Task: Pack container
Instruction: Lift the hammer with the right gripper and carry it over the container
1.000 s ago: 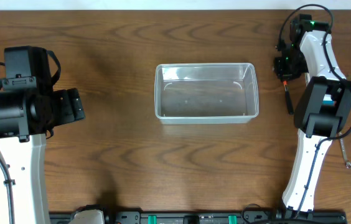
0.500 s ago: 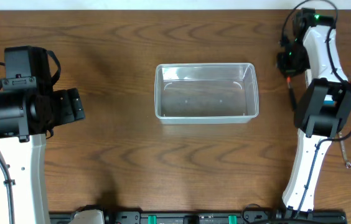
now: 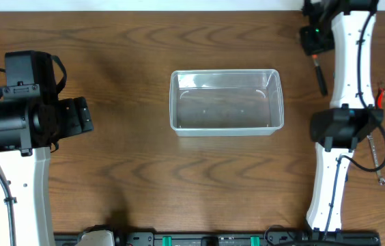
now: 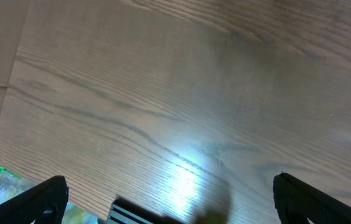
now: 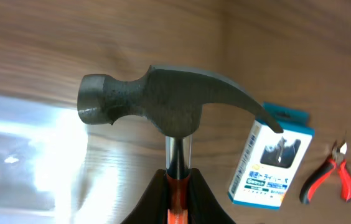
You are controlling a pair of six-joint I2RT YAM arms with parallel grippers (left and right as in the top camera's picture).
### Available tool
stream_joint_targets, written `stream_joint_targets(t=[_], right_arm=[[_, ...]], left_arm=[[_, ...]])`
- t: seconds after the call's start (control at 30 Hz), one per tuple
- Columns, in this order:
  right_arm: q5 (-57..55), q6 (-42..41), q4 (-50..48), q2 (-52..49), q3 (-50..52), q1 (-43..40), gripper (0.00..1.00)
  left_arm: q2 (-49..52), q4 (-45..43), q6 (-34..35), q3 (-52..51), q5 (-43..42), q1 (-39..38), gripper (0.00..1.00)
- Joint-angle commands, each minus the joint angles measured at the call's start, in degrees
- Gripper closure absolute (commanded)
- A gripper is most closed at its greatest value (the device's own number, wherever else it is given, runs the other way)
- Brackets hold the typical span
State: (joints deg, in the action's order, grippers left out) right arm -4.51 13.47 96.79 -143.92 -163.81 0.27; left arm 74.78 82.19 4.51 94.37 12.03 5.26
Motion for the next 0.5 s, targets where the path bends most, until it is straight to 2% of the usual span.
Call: stream_joint_targets(t=[0.0, 0.2, 0.47], right_arm=[[0.94, 3.85, 0.48, 4.2, -2.58, 4.59, 0.97], [0.92, 9.51, 0.5, 8.72, -2.58, 13.0, 0.95], [2.01, 12.59, 0.5, 9.44, -2.16, 22.36, 0.95]], left_arm=[[0.09, 0.24, 0.55, 0.31, 0.44, 0.28, 0.02], [0.09, 0.24, 0.55, 0.31, 0.44, 0.28, 0.02], [0.09, 0.59, 0.55, 0.31, 0.44, 0.31, 0.02]])
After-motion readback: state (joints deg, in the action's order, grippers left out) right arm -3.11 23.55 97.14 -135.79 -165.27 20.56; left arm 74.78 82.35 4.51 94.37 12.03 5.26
